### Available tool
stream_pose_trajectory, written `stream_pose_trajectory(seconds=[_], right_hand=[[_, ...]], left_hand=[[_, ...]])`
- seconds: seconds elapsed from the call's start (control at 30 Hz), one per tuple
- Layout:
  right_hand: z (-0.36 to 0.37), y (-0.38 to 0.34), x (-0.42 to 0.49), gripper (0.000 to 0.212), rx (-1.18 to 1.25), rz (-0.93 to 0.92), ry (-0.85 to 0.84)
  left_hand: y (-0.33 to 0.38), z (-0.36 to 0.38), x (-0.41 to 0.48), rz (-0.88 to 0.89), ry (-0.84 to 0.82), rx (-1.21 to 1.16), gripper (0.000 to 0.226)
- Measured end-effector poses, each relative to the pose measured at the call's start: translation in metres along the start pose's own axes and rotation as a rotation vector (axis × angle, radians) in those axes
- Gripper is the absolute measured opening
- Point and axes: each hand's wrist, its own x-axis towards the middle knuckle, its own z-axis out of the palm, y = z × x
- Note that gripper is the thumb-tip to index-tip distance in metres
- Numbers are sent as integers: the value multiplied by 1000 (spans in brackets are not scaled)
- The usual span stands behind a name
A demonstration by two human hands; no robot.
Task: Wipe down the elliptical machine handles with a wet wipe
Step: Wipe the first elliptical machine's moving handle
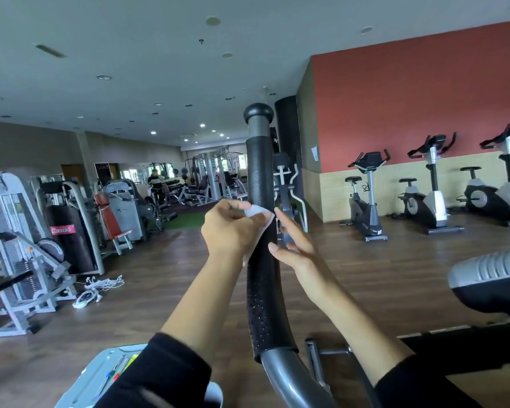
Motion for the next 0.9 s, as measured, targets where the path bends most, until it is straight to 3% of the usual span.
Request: stream_pose_trajectory(seconds=[0.1, 0.23, 0.47, 0.9], right_hand=[[0, 0, -1, 70, 3, -14, -3], [0, -1, -2, 65, 12, -5, -10], [-2, -6, -5, 77, 14, 6, -7], [-3, -16, -12, 64, 14, 29, -28]], left_hand=[[1, 2, -5, 69, 3, 57, 31], [-6, -8, -7, 11, -97, 61, 32], [9, 5, 1, 118, 40, 84, 29], [-5, 2, -6, 274, 79, 131, 18]])
